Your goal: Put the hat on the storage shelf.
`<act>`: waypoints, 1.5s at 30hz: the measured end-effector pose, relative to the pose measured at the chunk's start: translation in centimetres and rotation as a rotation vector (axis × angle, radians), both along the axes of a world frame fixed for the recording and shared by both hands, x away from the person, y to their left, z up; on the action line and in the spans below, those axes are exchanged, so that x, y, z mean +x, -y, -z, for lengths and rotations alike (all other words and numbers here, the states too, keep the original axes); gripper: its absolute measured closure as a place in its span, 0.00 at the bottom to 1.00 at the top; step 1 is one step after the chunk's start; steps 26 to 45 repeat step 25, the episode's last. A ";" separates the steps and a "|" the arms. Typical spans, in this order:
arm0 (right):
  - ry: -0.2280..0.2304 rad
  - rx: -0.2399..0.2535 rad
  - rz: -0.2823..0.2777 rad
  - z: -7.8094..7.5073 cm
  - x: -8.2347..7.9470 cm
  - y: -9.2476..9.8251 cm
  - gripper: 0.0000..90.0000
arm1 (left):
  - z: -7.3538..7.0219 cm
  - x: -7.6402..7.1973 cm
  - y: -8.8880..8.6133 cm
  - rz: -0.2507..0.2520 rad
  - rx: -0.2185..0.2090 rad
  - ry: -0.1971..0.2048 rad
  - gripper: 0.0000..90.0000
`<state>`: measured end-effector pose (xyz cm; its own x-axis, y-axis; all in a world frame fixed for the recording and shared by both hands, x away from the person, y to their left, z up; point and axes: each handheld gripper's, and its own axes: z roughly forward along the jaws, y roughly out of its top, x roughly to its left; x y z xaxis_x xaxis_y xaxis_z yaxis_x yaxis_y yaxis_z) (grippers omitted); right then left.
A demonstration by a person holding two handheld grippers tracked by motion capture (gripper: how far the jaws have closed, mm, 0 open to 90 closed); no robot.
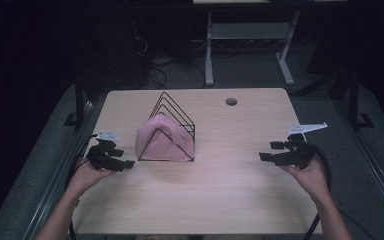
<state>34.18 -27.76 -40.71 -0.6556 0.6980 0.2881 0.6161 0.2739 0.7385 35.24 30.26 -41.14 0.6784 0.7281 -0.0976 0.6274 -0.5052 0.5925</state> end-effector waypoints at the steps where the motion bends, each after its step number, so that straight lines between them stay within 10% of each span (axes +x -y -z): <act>1: -0.005 -0.003 0.004 0.2 -0.2 0.2 0.24 | 0.0 -0.1 -0.1 -0.002 -0.003 0.001 0.33; 18: -0.016 -0.037 0.027 2.9 -4.2 1.5 0.20 | -0.2 -2.8 -0.8 -0.033 -0.052 0.057 0.30; 25: 0.051 0.007 0.052 2.7 -7.2 1.0 0.19 | 0.7 -5.4 -1.4 -0.068 -0.154 0.101 0.29; 45: 0.051 0.007 0.052 2.7 -7.2 1.0 0.19 | 0.7 -5.4 -1.4 -0.068 -0.154 0.101 0.29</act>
